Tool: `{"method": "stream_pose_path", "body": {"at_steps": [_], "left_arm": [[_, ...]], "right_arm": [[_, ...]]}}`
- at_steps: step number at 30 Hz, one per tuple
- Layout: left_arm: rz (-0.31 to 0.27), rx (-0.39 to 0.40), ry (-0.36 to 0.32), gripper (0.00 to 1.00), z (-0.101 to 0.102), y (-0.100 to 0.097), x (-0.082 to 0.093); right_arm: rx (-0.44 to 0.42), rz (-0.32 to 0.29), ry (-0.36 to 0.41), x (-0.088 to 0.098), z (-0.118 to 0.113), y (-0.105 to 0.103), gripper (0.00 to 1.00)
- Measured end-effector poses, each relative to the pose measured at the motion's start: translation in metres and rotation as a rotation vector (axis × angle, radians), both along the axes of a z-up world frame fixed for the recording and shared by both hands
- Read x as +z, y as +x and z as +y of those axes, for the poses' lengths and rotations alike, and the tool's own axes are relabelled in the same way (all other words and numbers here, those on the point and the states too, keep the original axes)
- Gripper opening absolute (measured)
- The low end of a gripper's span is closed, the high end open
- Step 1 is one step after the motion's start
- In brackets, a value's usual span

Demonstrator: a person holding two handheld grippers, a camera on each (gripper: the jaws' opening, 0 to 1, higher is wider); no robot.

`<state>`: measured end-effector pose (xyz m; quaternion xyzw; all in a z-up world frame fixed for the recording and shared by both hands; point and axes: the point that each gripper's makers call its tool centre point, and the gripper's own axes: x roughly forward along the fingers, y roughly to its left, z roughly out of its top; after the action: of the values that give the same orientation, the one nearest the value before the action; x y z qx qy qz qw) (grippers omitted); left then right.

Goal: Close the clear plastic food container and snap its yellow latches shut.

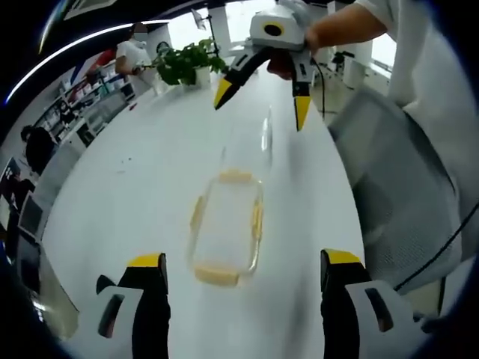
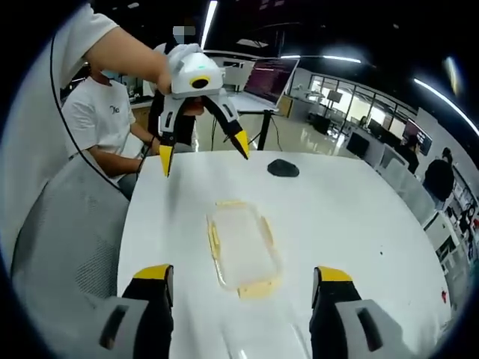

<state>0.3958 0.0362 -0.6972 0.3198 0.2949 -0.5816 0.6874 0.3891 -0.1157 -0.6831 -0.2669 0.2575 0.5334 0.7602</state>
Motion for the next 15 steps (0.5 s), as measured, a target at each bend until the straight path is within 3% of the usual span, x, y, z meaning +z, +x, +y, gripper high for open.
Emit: {"method": "stream_pose_path", "body": {"at_steps": [3,6,15], "left_arm": [[0.003,-0.014,0.008,0.82,0.002,0.003,-0.005],[0.009,-0.019,0.021,0.80,0.004,0.007,-0.011],[0.026,-0.013,0.053,0.78,0.009,0.015,-0.028]], "right_arm": [[0.002,0.025,-0.005,-0.008,0.000,0.004,0.74],[0.026,0.012,-0.042,-0.015,-0.004,0.010,0.69],[0.063,0.028,-0.081,-0.030,-0.006,0.022,0.68]]}}
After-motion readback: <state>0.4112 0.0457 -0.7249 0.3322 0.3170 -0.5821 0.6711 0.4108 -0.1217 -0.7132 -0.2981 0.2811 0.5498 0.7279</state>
